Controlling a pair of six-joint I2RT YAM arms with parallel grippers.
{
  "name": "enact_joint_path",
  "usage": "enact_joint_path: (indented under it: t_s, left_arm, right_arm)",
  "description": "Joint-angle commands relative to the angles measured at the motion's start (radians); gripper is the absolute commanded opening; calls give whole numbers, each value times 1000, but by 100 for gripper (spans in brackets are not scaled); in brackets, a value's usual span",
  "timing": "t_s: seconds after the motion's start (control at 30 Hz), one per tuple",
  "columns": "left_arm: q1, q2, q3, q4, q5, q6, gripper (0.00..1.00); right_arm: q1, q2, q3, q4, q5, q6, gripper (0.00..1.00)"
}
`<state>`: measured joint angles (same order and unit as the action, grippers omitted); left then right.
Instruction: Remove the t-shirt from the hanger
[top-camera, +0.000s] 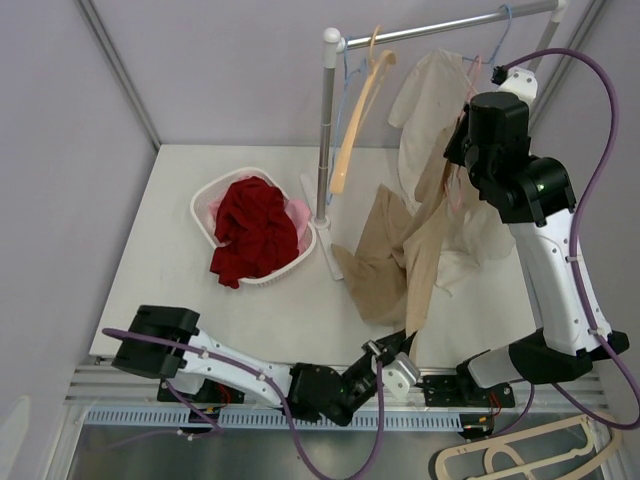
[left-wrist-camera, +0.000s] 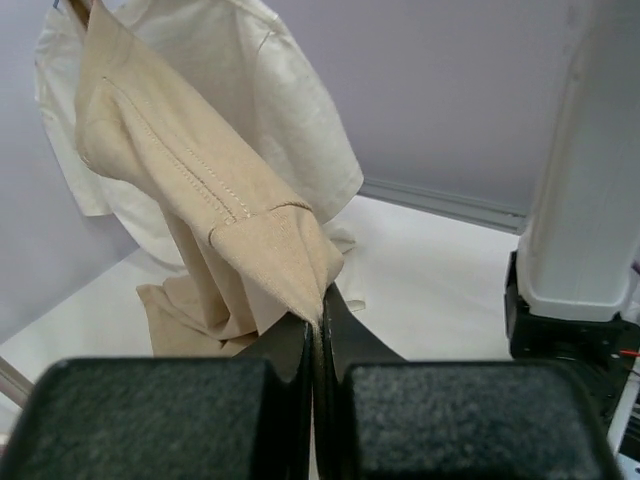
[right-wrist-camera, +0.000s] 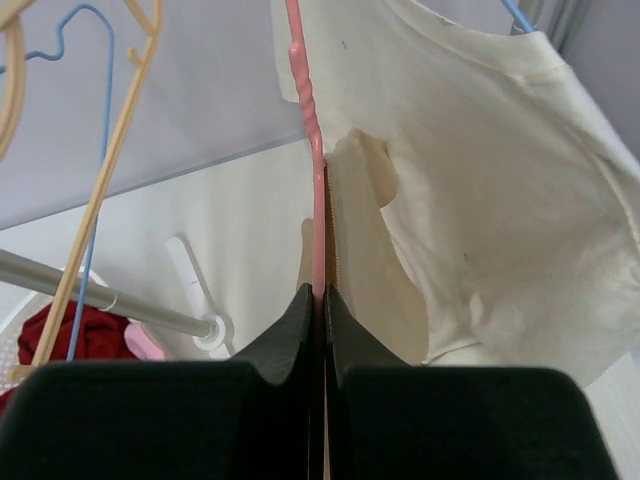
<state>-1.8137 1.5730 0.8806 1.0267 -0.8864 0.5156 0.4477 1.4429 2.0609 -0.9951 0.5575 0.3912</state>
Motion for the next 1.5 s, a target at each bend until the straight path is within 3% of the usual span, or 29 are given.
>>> enact_joint_path:
  t_s: [0.0,0.13,0.3,0.4,0.6,0.73,0.97,1.13,1.33,1.47]
  left_arm:
    - [81,-17,7,-32,70,-69,1]
    - [289,-53,60,-240,255,-271,1]
    - [485,27,307,-347,354,-269,1]
    - [560,114,498,-497,409,-295,1]
    - [600,119,552,-605,454,-337,1]
    - [596,26,517,-756,492,-428,1]
    - [593,-206,587,-985,553,-413,1]
    - [594,-289,748,-1160,531,-382,1]
    - [614,-344,854,-1114,451,-246,1]
    - [714,-358,883,-1044,474,-236,1]
  right_arm:
    - [28,-27,74,84,7,9,0]
    - [78,-85,61,20,-48,72,0]
    - [128,-197,-62,-26,-113,132,0]
    - [137,-231,-90,-60,-163,120,0]
    - [137,-234,-32,-63,-94,-29,0]
    - [118,-118,83,-45,-102,-156,0]
    - [-70,-7,156,105,-346,-213,0]
    - [-92,102,258,99,-412,-236,0]
    - [-92,128,247,202,-409,-261,0]
    - [-92,132,240,230,-413,-267,0]
